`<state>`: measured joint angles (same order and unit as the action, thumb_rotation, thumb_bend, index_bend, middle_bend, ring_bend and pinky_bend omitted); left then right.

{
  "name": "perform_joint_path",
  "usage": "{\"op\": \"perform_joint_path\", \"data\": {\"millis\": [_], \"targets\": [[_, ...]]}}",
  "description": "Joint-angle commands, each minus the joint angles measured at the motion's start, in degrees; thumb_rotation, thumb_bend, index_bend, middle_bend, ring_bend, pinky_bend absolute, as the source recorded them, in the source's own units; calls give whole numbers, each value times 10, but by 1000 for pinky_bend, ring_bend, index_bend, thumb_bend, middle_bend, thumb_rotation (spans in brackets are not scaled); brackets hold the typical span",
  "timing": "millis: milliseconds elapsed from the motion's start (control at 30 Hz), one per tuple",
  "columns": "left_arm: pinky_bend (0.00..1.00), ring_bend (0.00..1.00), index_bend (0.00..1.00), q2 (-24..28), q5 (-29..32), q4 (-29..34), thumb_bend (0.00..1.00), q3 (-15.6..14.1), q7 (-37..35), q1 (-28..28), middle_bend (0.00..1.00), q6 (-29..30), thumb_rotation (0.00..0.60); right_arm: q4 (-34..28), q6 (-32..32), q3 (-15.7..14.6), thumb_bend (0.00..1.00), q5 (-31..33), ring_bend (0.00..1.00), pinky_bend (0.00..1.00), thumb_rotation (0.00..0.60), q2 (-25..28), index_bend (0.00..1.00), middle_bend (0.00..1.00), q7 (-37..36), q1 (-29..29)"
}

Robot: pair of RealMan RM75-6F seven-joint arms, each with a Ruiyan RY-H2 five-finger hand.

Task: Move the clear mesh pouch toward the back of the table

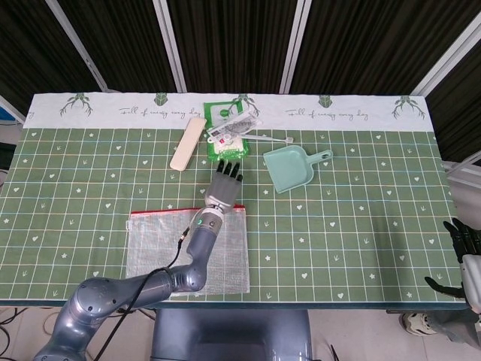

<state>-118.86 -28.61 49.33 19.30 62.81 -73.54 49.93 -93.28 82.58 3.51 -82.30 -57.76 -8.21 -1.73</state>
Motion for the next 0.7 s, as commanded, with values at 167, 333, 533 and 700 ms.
{"op": "perform_joint_path", "data": {"millis": [167, 333, 533, 700], "targets": [[0, 0, 287, -5, -7, 1, 256, 2, -14, -2, 22, -17, 600, -1, -1, 0, 141, 2, 0, 204, 600, 1, 0, 0, -1, 0], [0, 0, 343, -1, -9, 12, 257, -3, -17, 2, 32, -25, 600, -2, -2, 0, 142, 1, 0, 203, 600, 1, 0, 0, -1, 0], [0, 0, 408, 1, -13, 18, 258, -5, -23, 4, 37, -28, 600, -3, -1, 0, 142, 2, 0, 203, 600, 2, 0, 0, -1, 1], [0, 0, 449, 3, -20, 20, 258, -8, -33, 7, 41, -29, 600, -4, -3, 0, 142, 3, 0, 203, 600, 1, 0, 0, 0, 0]]}}
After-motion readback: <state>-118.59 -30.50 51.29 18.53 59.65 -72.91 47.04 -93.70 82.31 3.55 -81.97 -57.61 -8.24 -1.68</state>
